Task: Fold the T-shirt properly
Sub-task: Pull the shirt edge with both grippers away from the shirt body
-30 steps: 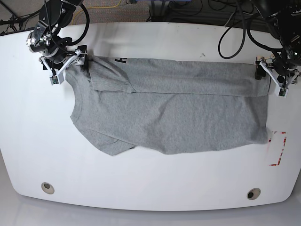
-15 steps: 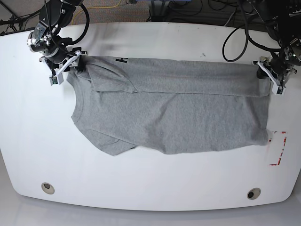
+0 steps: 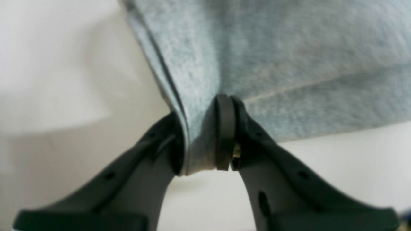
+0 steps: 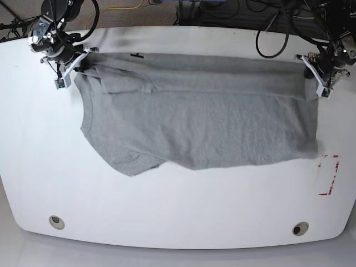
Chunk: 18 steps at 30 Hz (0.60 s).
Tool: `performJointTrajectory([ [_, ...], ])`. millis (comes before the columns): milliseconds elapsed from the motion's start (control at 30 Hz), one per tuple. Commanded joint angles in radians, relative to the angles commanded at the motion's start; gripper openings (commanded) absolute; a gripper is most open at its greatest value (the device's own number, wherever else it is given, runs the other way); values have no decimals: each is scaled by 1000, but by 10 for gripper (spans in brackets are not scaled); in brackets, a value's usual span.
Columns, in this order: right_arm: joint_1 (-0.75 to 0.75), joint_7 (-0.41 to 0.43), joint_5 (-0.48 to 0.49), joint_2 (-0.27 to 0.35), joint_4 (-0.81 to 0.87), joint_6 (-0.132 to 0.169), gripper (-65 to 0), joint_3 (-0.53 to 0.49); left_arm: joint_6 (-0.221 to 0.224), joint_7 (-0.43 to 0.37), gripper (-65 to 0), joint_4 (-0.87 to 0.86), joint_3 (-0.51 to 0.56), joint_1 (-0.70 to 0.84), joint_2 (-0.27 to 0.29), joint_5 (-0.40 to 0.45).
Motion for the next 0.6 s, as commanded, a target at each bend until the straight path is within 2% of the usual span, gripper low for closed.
performJointTrajectory([
  [200, -75, -8, -2, 5, 61, 0, -644, 2, 0, 0, -550, 72, 2, 92, 2, 0],
  [300, -104, -8, 3, 26, 69, 0, -642, -5, 0, 0, -549, 95, 0, 132, 0, -2],
  [433, -104, -8, 3, 31, 72, 0, -626, -5, 0, 0, -549, 98, 0, 138, -2, -2],
  [533, -106, -8, 3, 31, 75, 0, -499, 0, 0, 0, -546, 97, 0, 135, -3, -2],
  [600, -103, -8, 3, 31, 94, 0, -373, 3, 0, 0, -519, 98, 3, 135, -3, -2],
])
